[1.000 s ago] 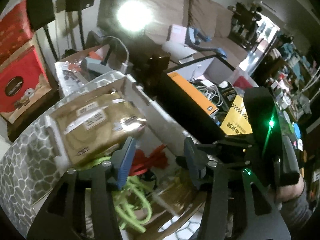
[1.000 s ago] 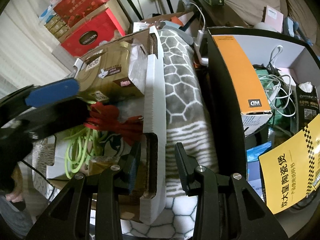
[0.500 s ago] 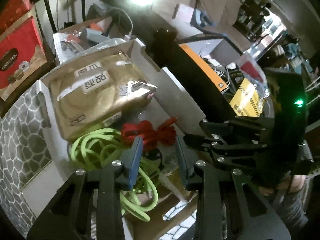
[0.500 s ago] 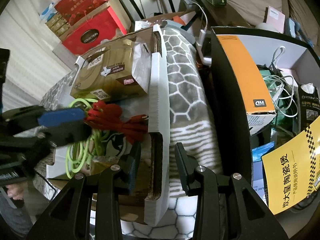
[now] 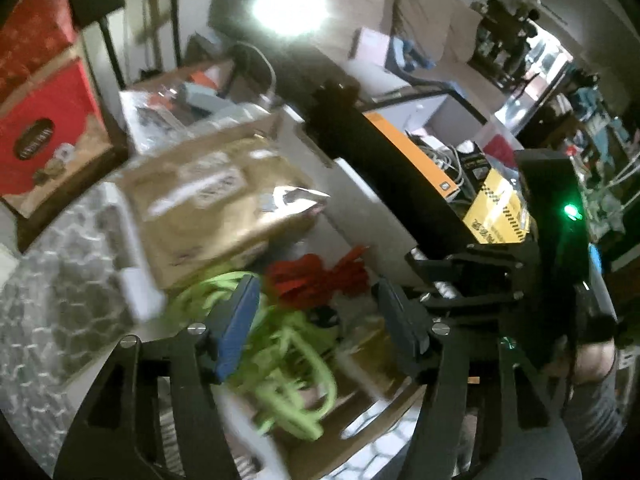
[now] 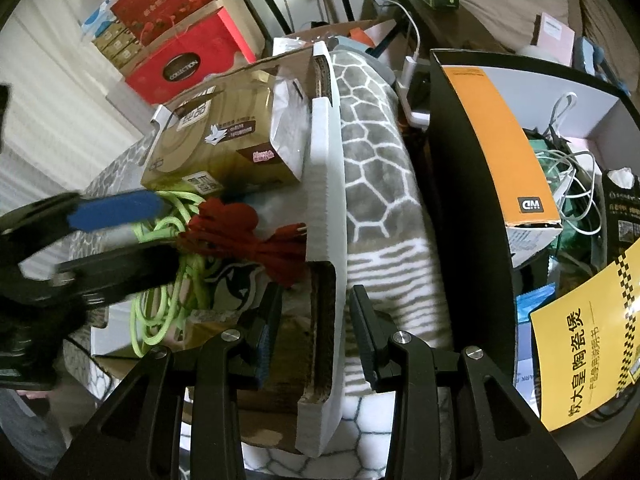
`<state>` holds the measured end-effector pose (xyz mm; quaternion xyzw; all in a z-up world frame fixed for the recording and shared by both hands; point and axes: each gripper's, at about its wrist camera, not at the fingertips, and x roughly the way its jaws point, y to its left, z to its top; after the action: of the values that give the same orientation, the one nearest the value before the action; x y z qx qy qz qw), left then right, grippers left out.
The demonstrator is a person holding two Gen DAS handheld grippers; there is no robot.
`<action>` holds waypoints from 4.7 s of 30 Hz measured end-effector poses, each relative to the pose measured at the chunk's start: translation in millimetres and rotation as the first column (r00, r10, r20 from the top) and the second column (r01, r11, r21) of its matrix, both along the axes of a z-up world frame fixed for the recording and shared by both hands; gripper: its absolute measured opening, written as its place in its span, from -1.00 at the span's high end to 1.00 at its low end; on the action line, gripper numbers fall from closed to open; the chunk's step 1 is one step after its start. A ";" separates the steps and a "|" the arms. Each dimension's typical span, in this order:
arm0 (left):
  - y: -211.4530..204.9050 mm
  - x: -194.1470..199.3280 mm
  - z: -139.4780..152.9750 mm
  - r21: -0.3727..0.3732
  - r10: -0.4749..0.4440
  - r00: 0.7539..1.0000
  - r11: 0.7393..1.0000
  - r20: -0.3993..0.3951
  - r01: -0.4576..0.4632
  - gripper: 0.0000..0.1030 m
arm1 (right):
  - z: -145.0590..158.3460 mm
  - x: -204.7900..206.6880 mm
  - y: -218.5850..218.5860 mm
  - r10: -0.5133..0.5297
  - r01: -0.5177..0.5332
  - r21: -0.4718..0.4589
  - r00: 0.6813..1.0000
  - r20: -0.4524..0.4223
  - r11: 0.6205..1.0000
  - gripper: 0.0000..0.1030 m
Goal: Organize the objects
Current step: 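Carry the red rubber bands into the cardboard box and release them, then grasp the clear plastic phone case edge with the left gripper, then lift the clear phone case and rotate it upright with the left gripper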
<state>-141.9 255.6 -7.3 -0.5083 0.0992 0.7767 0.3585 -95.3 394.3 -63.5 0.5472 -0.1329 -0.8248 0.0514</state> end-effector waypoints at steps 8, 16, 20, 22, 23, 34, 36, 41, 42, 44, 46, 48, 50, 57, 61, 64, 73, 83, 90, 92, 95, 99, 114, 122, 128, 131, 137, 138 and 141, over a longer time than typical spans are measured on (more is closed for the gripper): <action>-71.1 0.5 18.1 -0.020 0.085 0.995 0.996 -0.056 -0.087 -0.18 | -0.3 0.4 -0.3 -0.001 0.001 0.000 1.000 0.001 1.000 0.29; -138.4 0.7 -9.3 -0.106 0.186 0.980 0.975 -0.073 -0.193 -0.18 | 0.8 1.1 -0.8 -0.006 0.006 0.002 1.000 -0.003 1.000 0.29; -155.0 11.7 -32.3 -0.144 0.161 0.983 0.975 -0.088 -0.172 -0.18 | -0.2 1.1 -1.7 -0.005 0.005 0.000 1.000 -0.002 1.000 0.29; -158.8 18.6 -42.6 -0.177 0.137 0.984 0.972 -0.113 -0.155 -0.18 | -0.6 0.1 -2.5 -0.002 0.002 0.004 1.000 0.001 1.000 0.29; -159.0 21.4 -46.8 -0.191 0.125 0.984 0.970 -0.129 -0.149 -0.18 | -0.8 -0.4 -2.6 -0.001 0.001 0.004 1.000 0.002 1.000 0.29; -124.2 36.9 -58.0 -0.229 -0.059 0.976 0.973 -0.211 0.009 -0.16 | -1.9 -1.0 -2.6 -0.004 0.004 0.000 1.000 0.006 1.000 0.29; -116.7 36.2 -64.1 -0.256 -0.080 0.977 0.966 -0.198 0.027 0.01 | -1.9 -1.0 -2.0 -0.006 0.006 0.003 1.000 0.005 1.000 0.29; -108.8 35.3 -72.3 -0.288 -0.103 0.976 0.957 -0.190 0.045 0.04 | -1.8 -0.7 -1.5 -0.005 0.005 0.001 1.000 0.003 1.000 0.29; -107.8 35.1 -73.4 -0.293 -0.107 0.976 0.955 -0.189 0.048 0.05 | -1.7 -0.7 -1.6 -0.005 0.005 0.001 1.000 0.004 1.000 0.29; -107.3 34.8 -75.7 -0.303 -0.112 0.976 0.952 -0.189 0.050 0.06 | -1.8 -0.7 -2.0 -0.003 0.002 0.002 1.000 0.004 1.000 0.29; -106.0 33.9 -78.6 -0.318 -0.120 0.975 0.946 -0.186 0.055 0.18 | -2.0 -1.2 -2.2 -0.001 0.001 0.002 1.000 0.004 1.000 0.29; -105.3 32.0 -80.7 -0.324 -0.128 0.975 0.944 -0.183 0.063 0.22 | -1.8 -1.1 -2.1 -0.001 0.001 0.002 1.000 0.004 1.000 0.29; -104.1 31.5 -80.8 -0.324 -0.133 0.974 0.943 -0.183 0.068 0.26 | -2.0 -1.5 -2.3 -0.002 0.002 0.003 1.000 0.005 1.000 0.29; -102.5 31.2 -81.7 -0.317 -0.141 0.975 0.945 -0.173 0.080 0.42 | -2.0 -0.7 -3.2 0.000 0.000 0.006 1.000 0.006 1.000 0.29; -101.6 31.0 -82.0 -0.311 -0.147 0.976 0.946 -0.161 0.092 0.54 | -2.0 -0.8 -3.1 -0.001 0.001 0.005 1.000 0.006 1.000 0.29; -102.9 27.4 -81.2 -0.308 -0.136 0.979 0.948 -0.150 0.084 0.72 | -2.5 -0.3 -2.9 0.000 0.000 0.006 1.000 0.007 1.000 0.29; -119.2 18.0 -56.2 -0.169 -0.037 0.997 0.985 -0.075 0.023 0.93 | -1.8 -0.3 -3.9 0.000 0.000 0.005 1.000 0.006 1.000 0.29; -161.5 4.6 10.8 0.218 0.066 0.996 0.973 0.060 -0.078 0.93 | -2.9 0.1 -3.4 0.000 0.000 0.000 1.000 0.005 1.000 0.29; -192.7 -12.6 -11.7 0.442 0.101 0.959 0.871 0.265 -0.214 0.93 | -3.5 0.0 -2.2 0.001 -0.002 0.006 1.000 0.007 1.000 0.29; -203.1 -18.5 -27.5 0.480 0.115 0.937 0.834 0.330 -0.271 0.93 | -3.5 0.0 -1.2 0.002 -0.002 0.006 1.000 0.008 1.000 0.29; -226.2 -27.5 -50.0 0.537 0.124 0.897 0.764 0.425 -0.359 0.93 | -3.3 -0.2 -1.7 0.002 -0.002 0.008 1.000 0.008 1.000 0.29; -253.5 -33.6 -66.9 0.572 0.135 0.866 0.700 0.481 -0.427 0.93 | -4.2 -0.9 -1.2 0.003 -0.003 0.012 1.000 0.009 1.000 0.29; -318.3 -39.4 -105.4 0.533 0.235 0.777 0.611 0.584 -0.586 0.12 | -4.3 -0.4 -3.6 0.004 -0.004 0.022 1.000 0.014 1.000 0.22; -302.2 -40.4 -105.9 0.411 0.306 0.774 0.708 0.555 -0.574 0.62 | -3.3 0.0 -3.2 0.004 -0.004 0.021 1.000 0.017 1.000 0.22; -296.1 -43.4 -110.7 0.357 0.341 0.725 0.697 0.598 -0.622 0.81 | -3.2 -0.5 -3.6 0.004 -0.005 0.017 1.000 0.017 1.000 0.22; -291.6 -42.7 -104.4 0.401 0.306 0.721 0.667 0.621 -0.628 0.84 | -3.6 -1.0 -3.7 0.006 -0.006 0.017 1.000 0.017 1.000 0.22; -271.5 -44.7 -74.0 0.505 0.229 0.751 0.616 0.619 -0.604 0.84 | -4.2 -1.4 -4.6 0.005 -0.005 0.017 1.000 0.018 1.000 0.22; -268.2 -45.6 -69.8 0.521 0.217 0.760 0.612 0.613 -0.595 0.84 | -4.6 -1.5 -4.0 0.004 -0.004 0.016 1.000 0.018 1.000 0.22; -252.0 -47.0 -51.8 0.577 0.161 0.790 0.600 0.592 -0.554 0.84 | -4.4 -1.0 -4.1 0.005 -0.005 0.014 1.000 0.019 1.000 0.22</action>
<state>-188.9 3.6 -59.1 -0.5085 -0.4168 0.6549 0.3724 -96.4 390.2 -67.9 0.5556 -0.1262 -0.8204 0.0483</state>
